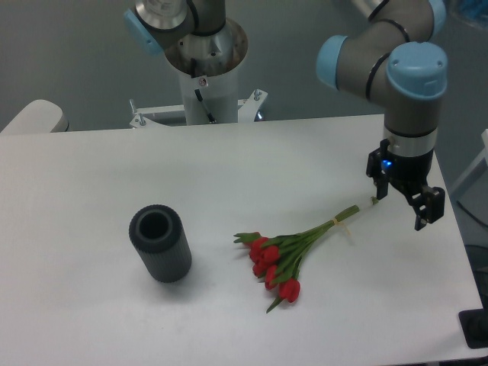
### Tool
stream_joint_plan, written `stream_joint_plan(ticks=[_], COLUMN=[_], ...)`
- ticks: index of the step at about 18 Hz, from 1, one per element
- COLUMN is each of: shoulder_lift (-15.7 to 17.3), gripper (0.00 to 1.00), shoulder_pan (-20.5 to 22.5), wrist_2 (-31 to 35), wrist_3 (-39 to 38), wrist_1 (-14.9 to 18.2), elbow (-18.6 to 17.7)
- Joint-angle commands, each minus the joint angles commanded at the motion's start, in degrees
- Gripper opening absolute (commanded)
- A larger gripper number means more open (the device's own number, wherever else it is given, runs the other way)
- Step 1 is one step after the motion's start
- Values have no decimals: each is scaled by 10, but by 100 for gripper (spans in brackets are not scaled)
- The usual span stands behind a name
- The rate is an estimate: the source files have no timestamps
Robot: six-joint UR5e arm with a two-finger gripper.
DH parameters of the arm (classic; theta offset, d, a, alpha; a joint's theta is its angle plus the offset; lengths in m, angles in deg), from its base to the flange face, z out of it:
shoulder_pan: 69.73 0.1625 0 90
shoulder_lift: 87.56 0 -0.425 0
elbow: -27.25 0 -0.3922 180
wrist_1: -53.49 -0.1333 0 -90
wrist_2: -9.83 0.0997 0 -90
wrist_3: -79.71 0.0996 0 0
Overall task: Pick up the flowers from the table
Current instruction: 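Move the open gripper over the green stems of the red tulip bouquet, then lower the gripper onto the tulip stems and close around them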
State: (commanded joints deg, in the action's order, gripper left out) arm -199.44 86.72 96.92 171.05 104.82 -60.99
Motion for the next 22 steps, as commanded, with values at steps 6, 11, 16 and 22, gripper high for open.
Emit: stream_joint_plan(ticks=[6, 11, 16, 22], shoulder_lift=[-9, -50, -64, -54], gripper=[100, 100, 100, 100], shoulder_pan=[-30, -40, -39, -52], wrist_2=[-3, 0, 0, 6], wrist_3=[-77, -94, -133, -148], wrist_1=[-8, -10, 6, 16], elbow=[-46, -45, -47, -83])
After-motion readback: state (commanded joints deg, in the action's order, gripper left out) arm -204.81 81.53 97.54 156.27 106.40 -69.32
